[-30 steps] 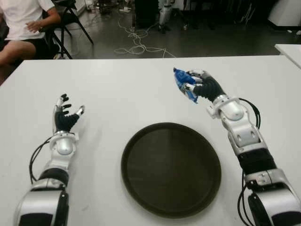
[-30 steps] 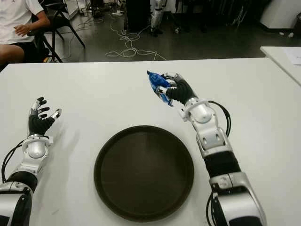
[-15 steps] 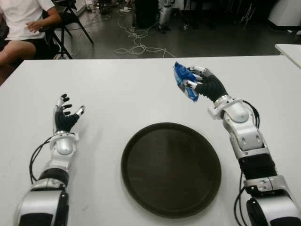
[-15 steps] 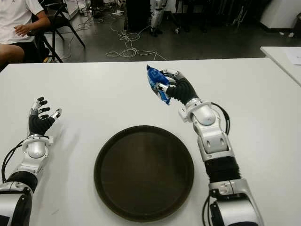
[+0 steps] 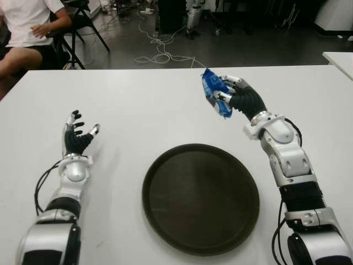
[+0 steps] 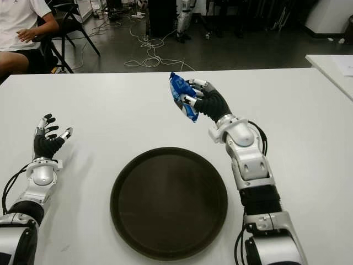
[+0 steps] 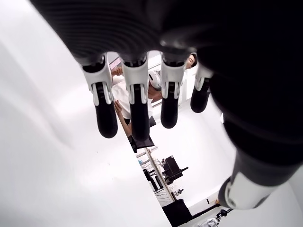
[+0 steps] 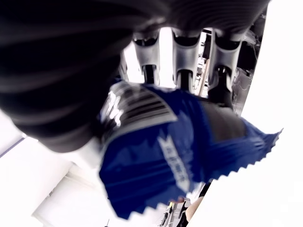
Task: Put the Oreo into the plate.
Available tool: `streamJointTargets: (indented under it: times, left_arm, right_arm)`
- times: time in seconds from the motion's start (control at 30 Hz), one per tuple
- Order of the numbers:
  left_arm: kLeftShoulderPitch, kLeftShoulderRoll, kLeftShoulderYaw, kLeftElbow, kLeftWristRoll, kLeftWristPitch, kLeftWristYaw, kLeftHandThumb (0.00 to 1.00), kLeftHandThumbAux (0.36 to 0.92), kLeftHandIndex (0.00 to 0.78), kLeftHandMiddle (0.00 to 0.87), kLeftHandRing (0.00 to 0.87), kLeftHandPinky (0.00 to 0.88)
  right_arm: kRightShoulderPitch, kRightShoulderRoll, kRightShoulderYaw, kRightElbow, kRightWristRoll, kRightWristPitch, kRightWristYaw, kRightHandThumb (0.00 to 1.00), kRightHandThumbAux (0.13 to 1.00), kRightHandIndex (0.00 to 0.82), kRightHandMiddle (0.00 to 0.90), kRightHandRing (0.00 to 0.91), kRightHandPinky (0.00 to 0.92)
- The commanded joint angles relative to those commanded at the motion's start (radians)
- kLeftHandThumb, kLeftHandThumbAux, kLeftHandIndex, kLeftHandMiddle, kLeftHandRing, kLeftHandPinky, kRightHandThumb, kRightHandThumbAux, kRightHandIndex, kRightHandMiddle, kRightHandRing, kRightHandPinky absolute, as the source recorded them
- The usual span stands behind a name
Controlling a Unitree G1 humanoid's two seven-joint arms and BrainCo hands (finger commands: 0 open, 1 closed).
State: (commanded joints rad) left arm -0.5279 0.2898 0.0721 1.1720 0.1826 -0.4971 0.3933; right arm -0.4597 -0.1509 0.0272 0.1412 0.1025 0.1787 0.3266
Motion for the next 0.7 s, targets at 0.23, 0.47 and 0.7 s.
streamJointTargets:
  times: [0.23,0.47,0.7]
  left_arm:
    - [0.001,-0.001,0.003,-0.001,-0.006,0.001,-0.009,0.215,0.689,0.096,0.161,0.195,0.244]
    - [0.001,-0.002,0.004,-0.002,-0.007,-0.002,-0.006,0.227,0.708,0.097,0.162,0.19,0.216]
    - [0.001,-0.002,0.003,-0.001,-0.004,0.0,0.001,0.235,0.718,0.099,0.168,0.19,0.21]
  right_arm:
    - [0.023,-0.04,0.041,-0.056,-0.012,-0.012,0.083,0.707,0.719,0.439,0.801,0.808,0.806]
    - [0.03,-0.064,0.067,-0.078,-0.022,-0.027,0.131,0.704,0.72,0.44,0.797,0.806,0.795]
    - [0.037,-0.073,0.114,-0.067,-0.016,-0.072,0.21,0.701,0.72,0.44,0.807,0.815,0.805]
